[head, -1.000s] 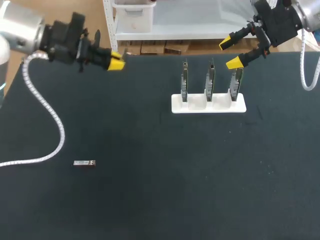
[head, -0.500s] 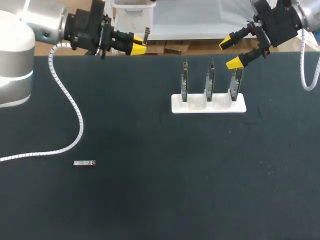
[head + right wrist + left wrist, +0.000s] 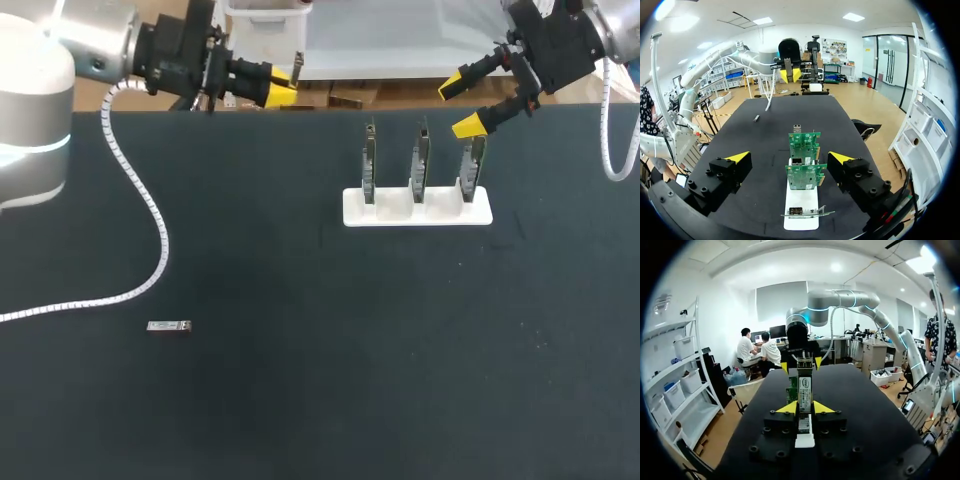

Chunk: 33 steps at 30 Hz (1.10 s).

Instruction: Pick up the optical module with the left hand, and insert it into the network port with the right hand.

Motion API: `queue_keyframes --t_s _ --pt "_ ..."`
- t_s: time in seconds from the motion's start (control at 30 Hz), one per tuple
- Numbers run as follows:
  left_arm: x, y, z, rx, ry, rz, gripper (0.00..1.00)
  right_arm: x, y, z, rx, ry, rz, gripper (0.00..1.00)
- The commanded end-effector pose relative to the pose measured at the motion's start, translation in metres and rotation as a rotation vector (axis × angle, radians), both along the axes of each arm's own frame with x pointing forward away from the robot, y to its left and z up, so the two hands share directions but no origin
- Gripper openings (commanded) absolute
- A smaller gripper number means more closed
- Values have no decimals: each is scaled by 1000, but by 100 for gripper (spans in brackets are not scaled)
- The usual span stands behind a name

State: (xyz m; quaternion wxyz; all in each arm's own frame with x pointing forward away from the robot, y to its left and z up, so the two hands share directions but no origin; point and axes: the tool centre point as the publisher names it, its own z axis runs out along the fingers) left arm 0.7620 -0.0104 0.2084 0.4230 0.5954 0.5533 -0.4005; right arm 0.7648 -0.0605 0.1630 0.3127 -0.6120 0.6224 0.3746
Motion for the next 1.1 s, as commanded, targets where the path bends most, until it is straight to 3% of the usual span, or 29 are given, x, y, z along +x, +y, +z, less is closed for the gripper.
queue_keyframes --t_s 0.03,0.33,0.57,1.1 --pt "6 -27 2 -12 -12 13 0 -2 0 0 0 -4 -4 100" --pt "14 -77 3 -105 -33 59 0 -2 0 0 0 -4 -4 100" --pt "14 -101 -2 -113 -37 72 0 -2 0 0 0 -4 -4 100" --pt "20 -133 -17 -177 50 74 0 -2 0 0 0 -4 -4 100"
